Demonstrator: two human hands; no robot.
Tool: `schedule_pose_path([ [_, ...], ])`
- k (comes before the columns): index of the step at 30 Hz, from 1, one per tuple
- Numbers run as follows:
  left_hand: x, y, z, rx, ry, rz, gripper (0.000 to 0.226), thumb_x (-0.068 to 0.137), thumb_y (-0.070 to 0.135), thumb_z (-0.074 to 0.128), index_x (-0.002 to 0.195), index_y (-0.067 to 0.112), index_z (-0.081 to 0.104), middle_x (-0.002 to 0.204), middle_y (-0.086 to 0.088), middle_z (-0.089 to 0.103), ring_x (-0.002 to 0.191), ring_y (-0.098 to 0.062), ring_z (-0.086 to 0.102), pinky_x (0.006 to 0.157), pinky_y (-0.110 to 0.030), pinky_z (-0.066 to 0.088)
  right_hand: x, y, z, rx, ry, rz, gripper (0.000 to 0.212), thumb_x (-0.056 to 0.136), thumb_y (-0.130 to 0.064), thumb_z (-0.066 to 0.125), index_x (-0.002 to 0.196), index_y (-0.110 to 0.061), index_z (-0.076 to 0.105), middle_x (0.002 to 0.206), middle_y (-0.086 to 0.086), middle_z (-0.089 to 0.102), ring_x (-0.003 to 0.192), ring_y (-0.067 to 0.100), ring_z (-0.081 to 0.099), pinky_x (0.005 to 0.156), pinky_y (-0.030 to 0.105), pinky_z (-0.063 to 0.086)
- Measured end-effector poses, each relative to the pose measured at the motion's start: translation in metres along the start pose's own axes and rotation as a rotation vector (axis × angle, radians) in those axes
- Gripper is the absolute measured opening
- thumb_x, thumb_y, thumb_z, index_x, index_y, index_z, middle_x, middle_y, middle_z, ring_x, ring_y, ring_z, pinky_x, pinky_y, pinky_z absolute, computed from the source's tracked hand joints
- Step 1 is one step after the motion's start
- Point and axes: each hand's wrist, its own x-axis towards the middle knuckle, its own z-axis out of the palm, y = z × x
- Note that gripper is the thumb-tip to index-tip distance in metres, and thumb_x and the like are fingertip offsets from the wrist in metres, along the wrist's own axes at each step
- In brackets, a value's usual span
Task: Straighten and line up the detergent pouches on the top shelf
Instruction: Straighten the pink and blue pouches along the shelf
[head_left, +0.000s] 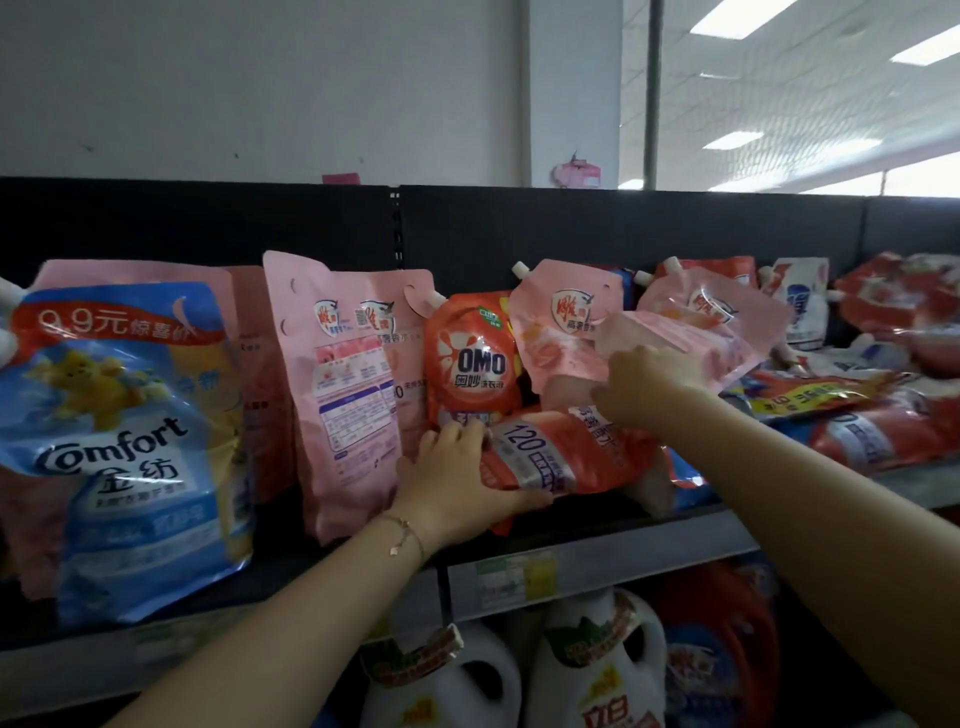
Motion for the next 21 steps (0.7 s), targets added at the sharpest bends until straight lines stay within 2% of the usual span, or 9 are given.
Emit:
schedule_pose_path([
  [4,0.000,0.017,0.012,0.092,0.051,0.205,0.082,0.062,0.066,0.071,0.132,0.043,0.035,0.132,0.008,0.034,0.123,-0.019,0.033,0.101,-0.047,0.035,0.009,0.029,0.009,0.018,-0.248,0.267,0.065,0.085,-0.067,0.043,0.129,-0.019,0.050,0.125,0.010,0.056,0.110,0.032,0.054,0.094,0.045,0.041],
  [7,0.007,0.017,0.018,0.121,0.106,0.243,0.078,0.067,0.043,0.077,0.133,0.039,0.037,0.128,0.006,0.037,0.117,-0.022,0.037,0.096,-0.044,0.041,0.020,0.037,0.030,0.198,-0.281,0.251,0.079,0.073,-0.075,0.044,0.123,-0.015,0.055,0.102,0.007,0.062,0.094,0.030,0.060,0.091,0.044,0.049],
  [10,0.010,0.011,0.021,0.062,0.144,0.250,0.068,0.071,0.024,0.073,0.129,0.034,0.041,0.121,0.006,0.043,0.107,-0.023,0.043,0.090,-0.039,0.045,0.011,0.034,0.027,0.420,-0.222,0.235,0.046,0.085,-0.051,0.056,0.100,-0.008,0.064,0.093,0.008,0.064,0.089,0.030,0.063,0.083,0.038,0.052],
  [13,0.010,0.003,0.018,0.003,0.158,0.267,0.065,0.070,0.010,0.068,0.126,0.032,0.044,0.120,0.006,0.049,0.105,-0.022,0.048,0.091,-0.039,0.045,0.001,0.023,0.021,0.612,-0.161,0.333,0.022,0.086,-0.027,0.060,0.085,-0.005,0.057,0.081,0.009,0.063,0.068,0.023,0.062,0.060,0.028,0.051],
  [14,0.009,0.001,0.016,-0.004,0.162,0.265,0.065,0.070,0.007,0.066,0.126,0.032,0.045,0.121,0.006,0.049,0.105,-0.022,0.049,0.092,-0.039,0.046,0.000,0.019,0.022,0.721,-0.119,0.366,0.018,0.084,-0.019,0.059,0.087,-0.002,0.058,0.081,0.012,0.064,0.070,0.027,0.064,0.059,0.030,0.053],
  [16,0.004,0.001,0.014,0.024,0.166,0.241,0.066,0.071,0.007,0.064,0.128,0.030,0.041,0.121,0.006,0.048,0.106,-0.022,0.049,0.091,-0.037,0.046,0.000,0.012,0.024,0.991,-0.021,0.423,0.027,0.077,-0.011,0.052,0.098,0.005,0.061,0.093,0.022,0.064,0.084,0.037,0.066,0.070,0.041,0.055],
  [17,0.001,0.002,0.015,0.045,0.174,0.222,0.066,0.072,0.009,0.064,0.130,0.029,0.038,0.122,0.006,0.046,0.108,-0.022,0.048,0.091,-0.038,0.045,-0.001,0.007,0.026,1.133,0.015,0.440,0.030,0.077,-0.009,0.049,0.100,0.006,0.061,0.096,0.025,0.064,0.085,0.039,0.066,0.070,0.044,0.056],
  [20,-0.007,0.008,0.021,0.097,0.267,0.179,0.071,0.074,0.030,0.069,0.134,0.025,0.031,0.125,0.003,0.041,0.113,-0.024,0.047,0.092,-0.040,0.045,-0.005,-0.016,0.023,1.428,0.103,0.437,0.025,0.084,-0.013,0.048,0.100,0.001,0.063,0.097,0.023,0.065,0.076,0.034,0.066,0.056,0.039,0.055],
  [21,-0.008,0.009,0.022,0.111,0.298,0.161,0.078,0.071,0.039,0.072,0.135,0.024,0.030,0.126,0.003,0.040,0.114,-0.024,0.047,0.091,-0.040,0.046,-0.006,-0.025,0.020,1.492,0.124,0.426,0.025,0.087,-0.017,0.048,0.102,-0.004,0.063,0.097,0.019,0.065,0.078,0.032,0.066,0.058,0.039,0.056],
])
